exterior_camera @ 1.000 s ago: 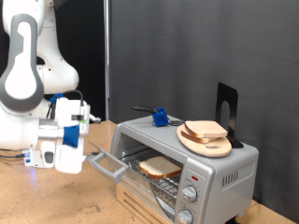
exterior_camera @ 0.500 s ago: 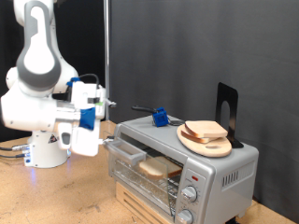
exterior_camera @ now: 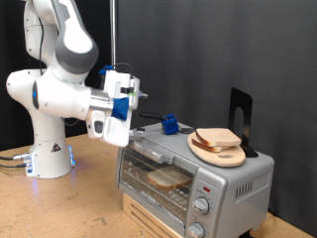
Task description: Make a piece of toast with the oven
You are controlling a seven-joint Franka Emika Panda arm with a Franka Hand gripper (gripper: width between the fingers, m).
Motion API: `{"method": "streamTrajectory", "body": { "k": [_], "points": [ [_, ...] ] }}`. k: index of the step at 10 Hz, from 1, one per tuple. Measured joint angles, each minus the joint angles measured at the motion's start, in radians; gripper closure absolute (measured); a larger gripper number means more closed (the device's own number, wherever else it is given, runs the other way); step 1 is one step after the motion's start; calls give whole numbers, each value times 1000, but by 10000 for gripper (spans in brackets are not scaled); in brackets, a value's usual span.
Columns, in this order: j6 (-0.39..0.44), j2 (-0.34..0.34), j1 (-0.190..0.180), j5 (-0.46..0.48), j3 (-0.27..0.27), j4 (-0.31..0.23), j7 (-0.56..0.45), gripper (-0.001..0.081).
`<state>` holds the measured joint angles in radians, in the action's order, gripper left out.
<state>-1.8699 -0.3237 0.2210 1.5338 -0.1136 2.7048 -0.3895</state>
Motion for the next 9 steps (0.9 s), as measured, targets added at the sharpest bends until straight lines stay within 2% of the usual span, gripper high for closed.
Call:
{"method": "streamTrajectory", "body": {
  "k": [1, 4, 6, 9],
  "points": [
    [-25, -18, -2, 0, -16, 1, 36, -2],
    [-12, -47, -1, -7, -25, 19, 86, -2],
    [36, -69, 12, -38, 2, 39, 122, -2],
    [114, -139, 63, -144, 71, 77, 162, -2]
  ]
}}
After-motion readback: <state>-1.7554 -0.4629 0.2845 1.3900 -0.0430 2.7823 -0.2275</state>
